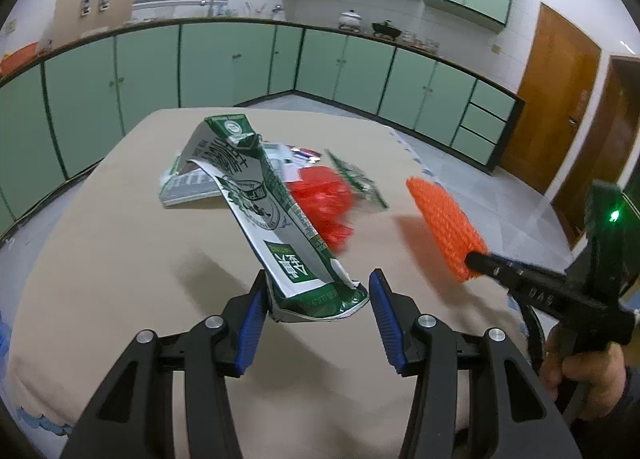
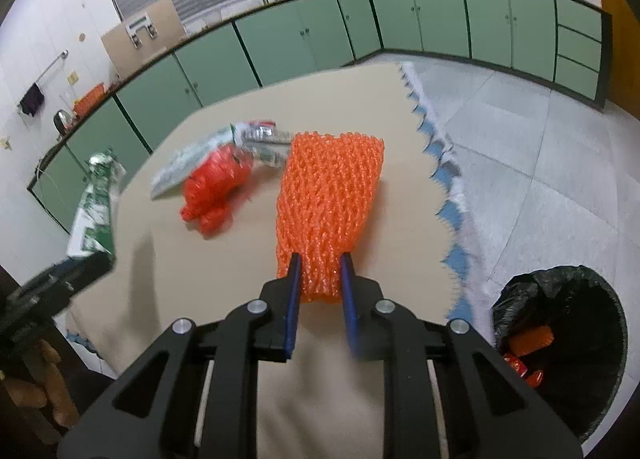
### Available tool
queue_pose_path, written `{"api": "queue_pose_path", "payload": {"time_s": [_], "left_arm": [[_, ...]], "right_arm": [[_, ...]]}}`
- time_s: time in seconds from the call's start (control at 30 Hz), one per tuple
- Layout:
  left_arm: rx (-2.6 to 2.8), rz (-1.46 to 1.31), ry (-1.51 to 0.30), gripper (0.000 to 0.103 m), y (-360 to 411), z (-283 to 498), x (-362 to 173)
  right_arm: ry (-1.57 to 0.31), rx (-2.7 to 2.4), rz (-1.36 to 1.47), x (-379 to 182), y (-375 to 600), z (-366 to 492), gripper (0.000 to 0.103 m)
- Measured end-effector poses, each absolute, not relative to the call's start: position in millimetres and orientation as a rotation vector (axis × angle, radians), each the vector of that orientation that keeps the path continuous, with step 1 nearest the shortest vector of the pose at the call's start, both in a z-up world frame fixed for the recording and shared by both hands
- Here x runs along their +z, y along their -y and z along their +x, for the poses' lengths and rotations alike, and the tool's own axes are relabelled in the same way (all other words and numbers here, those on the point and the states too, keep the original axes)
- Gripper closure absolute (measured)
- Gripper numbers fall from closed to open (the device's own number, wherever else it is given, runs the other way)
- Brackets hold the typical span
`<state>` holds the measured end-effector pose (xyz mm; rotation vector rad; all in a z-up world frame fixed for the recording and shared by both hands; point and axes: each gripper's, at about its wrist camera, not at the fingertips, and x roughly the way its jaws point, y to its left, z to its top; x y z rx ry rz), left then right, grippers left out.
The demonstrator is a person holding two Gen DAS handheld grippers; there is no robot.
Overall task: Collect trash
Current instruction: 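Carry the orange net with the right tool into the bin while the left tool carries the green carton there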
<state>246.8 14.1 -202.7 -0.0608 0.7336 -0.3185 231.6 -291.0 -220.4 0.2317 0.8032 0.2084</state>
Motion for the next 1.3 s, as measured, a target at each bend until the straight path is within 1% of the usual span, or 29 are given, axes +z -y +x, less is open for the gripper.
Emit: {"api": "queue_pose_path", "payload": {"time_s": [0.2,0.37,0.53,0.67,0.87,0.9,0.97,1.0,1.03,1.07,1.1,1.17,1.3], "left_arm": [[-0.429,-0.040,-0.725,0.053,24,228,-191],[-0.583,0.001,-0.730,0.053,88,213,-186],[-0.765,0.053,-0.758,0.053,159,203,-189],[-0.893,0.130,-0.809,0.053,222,200,-206],[-1.017,0.279,-0.936,0.053,322,199,-259],[-1.026,0.299,-0.954,0.052,332,200,-266],[-1.038,0.334,-0.993,0.052,354,200,-284],[-1.048,0.362,-1.018,0.051,368,201,-297],[-1.047,0.389,-1.032,0.050,377,202,-307],[-1.034,0.420,-1.033,0.049,385,204,-317],[-1.027,0.439,-1.038,0.046,388,206,-323],[-1.008,0.459,-1.062,0.045,397,211,-337],[-0.977,0.471,-1.058,0.036,399,207,-345]], "right_arm": [[-0.746,0.142,0.248,-190,336,190,0.085],[-0.739,0.013,0.275,-191,395,152,0.085],[-0.766,-0.121,0.367,-211,463,111,0.085],[-0.815,-0.214,0.445,-240,508,93,0.084],[-0.877,-0.306,0.535,-279,552,94,0.084],[-0.901,-0.315,0.553,-286,558,96,0.083],[-0.923,-0.333,0.569,-294,566,99,0.078],[-0.916,-0.350,0.584,-297,571,99,0.072],[-0.910,-0.358,0.593,-296,572,100,0.065],[-0.903,-0.366,0.601,-295,573,101,0.062],[-0.897,-0.366,0.608,-295,579,100,0.060],[-0.890,-0.366,0.627,-298,584,100,0.059],[-0.878,-0.364,0.632,-296,590,95,0.059]]}}
